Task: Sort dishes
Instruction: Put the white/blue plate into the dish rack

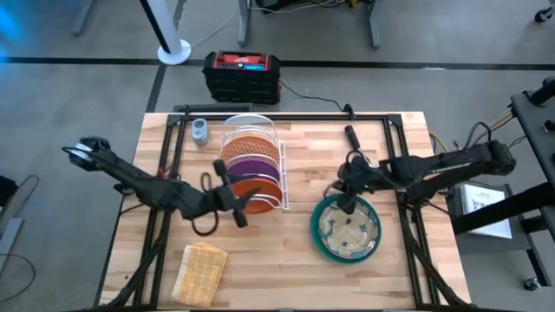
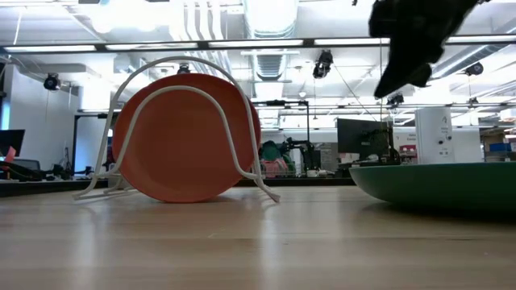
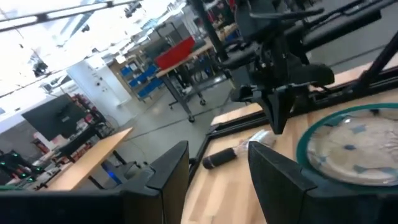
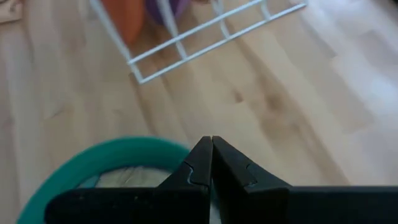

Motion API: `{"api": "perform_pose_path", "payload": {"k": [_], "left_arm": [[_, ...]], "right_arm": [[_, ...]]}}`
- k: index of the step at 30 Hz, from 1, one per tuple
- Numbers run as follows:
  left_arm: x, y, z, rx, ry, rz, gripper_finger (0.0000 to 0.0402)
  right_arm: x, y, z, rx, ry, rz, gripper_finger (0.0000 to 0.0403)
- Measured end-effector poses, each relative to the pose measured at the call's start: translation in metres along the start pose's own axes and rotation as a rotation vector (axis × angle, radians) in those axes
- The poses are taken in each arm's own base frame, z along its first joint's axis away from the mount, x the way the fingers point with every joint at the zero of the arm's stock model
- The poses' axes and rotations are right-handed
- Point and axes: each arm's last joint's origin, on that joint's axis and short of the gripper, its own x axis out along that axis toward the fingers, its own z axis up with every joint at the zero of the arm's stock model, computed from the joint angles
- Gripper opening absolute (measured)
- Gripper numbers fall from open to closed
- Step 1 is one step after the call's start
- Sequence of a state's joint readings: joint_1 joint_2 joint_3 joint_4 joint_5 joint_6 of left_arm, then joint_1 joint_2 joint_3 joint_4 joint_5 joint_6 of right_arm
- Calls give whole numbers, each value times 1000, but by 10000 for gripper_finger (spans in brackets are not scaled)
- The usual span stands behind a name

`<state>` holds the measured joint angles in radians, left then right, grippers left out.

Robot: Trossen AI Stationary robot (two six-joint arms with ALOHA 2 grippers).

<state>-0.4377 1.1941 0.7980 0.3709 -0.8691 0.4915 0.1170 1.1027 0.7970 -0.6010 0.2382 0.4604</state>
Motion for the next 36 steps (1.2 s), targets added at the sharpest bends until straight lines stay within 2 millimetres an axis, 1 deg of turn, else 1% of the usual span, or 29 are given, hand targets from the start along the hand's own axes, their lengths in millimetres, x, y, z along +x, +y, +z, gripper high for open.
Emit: {"api": "perform_pose_path", "payload": {"k": [4, 10, 14, 20, 26, 29, 36], "left_arm": [[15, -17, 14, -2, 31, -53, 155], [37, -45, 31, 48, 103, -114, 155], [46, -64, 34, 64, 152, -174, 155], [52, -95, 37, 79, 181, -223, 155], [69, -124, 31, 85, 267, -238, 155], [77, -140, 23, 104, 316, -247, 155], [91, -169, 18, 161, 332, -257, 153]], "right_arm": [[-6, 7, -13, -7, 26, 31, 0], [-9, 12, -24, -62, 97, 18, 0], [-6, 12, -34, -98, 146, -14, 0], [2, 5, -53, -142, 211, -43, 3], [10, -1, -67, -133, 246, -66, 42], [13, -3, -73, -130, 265, -77, 68], [18, -5, -85, -164, 293, -72, 119]]}}
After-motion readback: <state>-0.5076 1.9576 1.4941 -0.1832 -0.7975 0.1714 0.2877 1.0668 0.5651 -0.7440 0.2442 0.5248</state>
